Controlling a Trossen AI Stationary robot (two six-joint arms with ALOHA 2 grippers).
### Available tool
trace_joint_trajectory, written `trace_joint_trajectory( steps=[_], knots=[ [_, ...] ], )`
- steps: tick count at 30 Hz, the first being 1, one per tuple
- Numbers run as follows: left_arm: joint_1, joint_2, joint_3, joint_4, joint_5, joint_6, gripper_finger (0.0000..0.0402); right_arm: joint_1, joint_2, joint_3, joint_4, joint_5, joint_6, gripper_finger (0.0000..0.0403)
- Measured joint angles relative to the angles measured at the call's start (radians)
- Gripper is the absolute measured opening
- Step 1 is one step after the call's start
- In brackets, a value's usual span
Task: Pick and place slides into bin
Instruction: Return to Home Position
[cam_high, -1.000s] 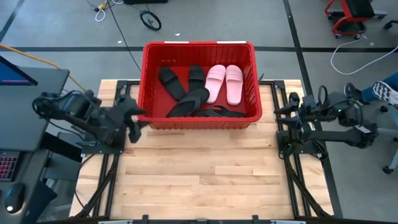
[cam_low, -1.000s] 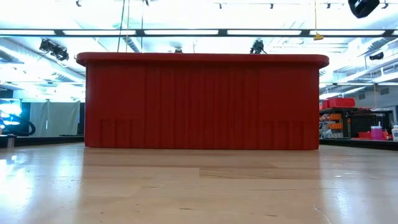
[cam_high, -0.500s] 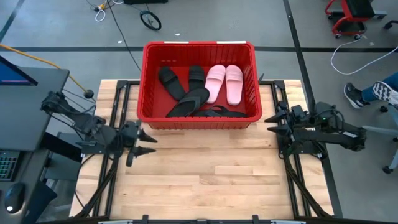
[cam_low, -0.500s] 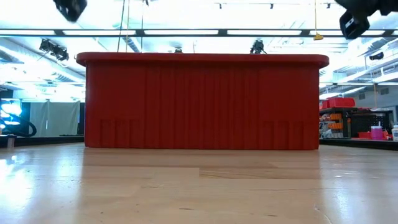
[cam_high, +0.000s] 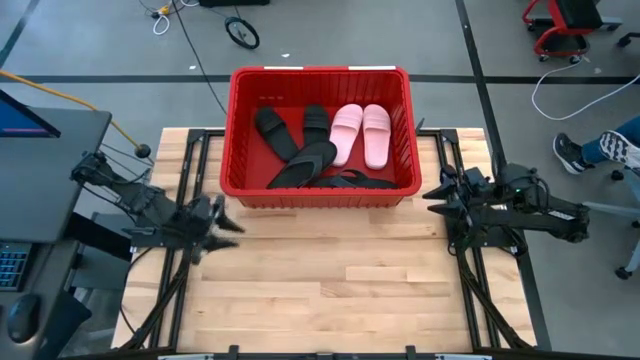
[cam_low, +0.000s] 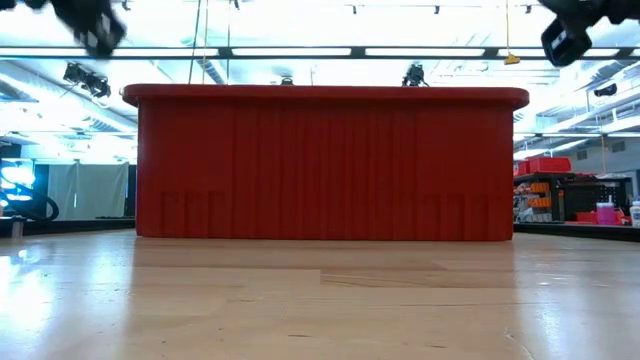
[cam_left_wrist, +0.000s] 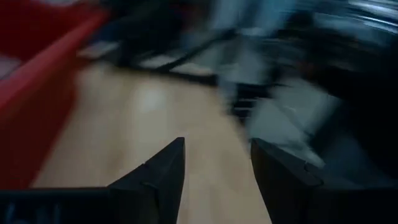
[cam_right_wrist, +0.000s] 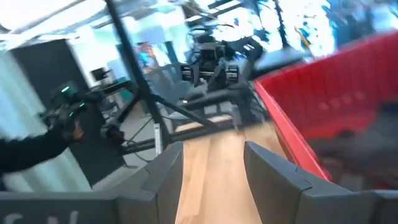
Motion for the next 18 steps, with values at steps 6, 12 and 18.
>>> trace_joint_trajectory(
  steps=[6,12,18],
  knots=[
    [-0.001,-0.100,0.001,0.046,0.301,0.251,0.0195,0.000,0.000,0.000,0.028,-0.042,-0.114,0.0175],
    [-0.001,-0.261,0.001,-0.076,0.313,0.299,0.0201,0.000,-0.030,0.000,0.028,-0.037,-0.117,0.0175],
    [-0.001,-0.420,0.001,-0.183,0.319,0.363,0.0200,0.000,-0.111,-0.029,0.060,-0.038,-0.116,0.0175]
  ],
)
